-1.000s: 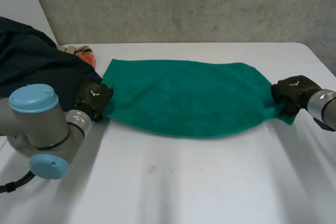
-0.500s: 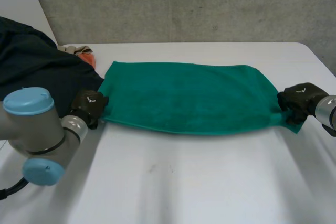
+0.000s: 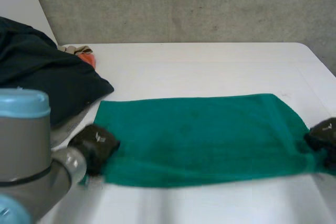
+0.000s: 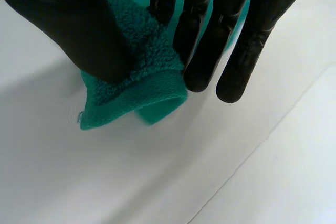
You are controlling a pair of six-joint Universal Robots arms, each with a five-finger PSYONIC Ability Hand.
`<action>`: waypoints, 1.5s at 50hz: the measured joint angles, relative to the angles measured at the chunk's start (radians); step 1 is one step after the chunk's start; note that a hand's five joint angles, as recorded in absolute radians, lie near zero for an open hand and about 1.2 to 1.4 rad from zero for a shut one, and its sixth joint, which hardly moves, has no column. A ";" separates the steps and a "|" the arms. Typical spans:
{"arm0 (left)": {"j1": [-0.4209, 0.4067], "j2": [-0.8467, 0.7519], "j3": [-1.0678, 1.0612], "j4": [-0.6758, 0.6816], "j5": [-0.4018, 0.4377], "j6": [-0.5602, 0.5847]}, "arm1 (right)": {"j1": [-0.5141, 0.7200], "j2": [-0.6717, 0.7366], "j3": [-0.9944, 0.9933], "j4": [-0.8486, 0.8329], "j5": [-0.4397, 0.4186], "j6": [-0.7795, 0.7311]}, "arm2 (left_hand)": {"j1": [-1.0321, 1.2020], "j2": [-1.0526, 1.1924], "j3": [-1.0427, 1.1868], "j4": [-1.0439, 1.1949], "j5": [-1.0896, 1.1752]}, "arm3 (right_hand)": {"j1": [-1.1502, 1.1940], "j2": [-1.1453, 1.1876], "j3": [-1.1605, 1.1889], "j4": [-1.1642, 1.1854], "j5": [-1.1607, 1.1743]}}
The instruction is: Fold the laundry.
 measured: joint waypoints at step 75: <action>-0.053 -0.205 0.097 0.678 -0.085 -0.044 | -0.071 0.139 0.029 -0.489 -0.309 0.259 | -0.949 -0.992 -0.979 -0.997 -0.938 | -0.192 -0.298 -0.296 -0.309 -0.327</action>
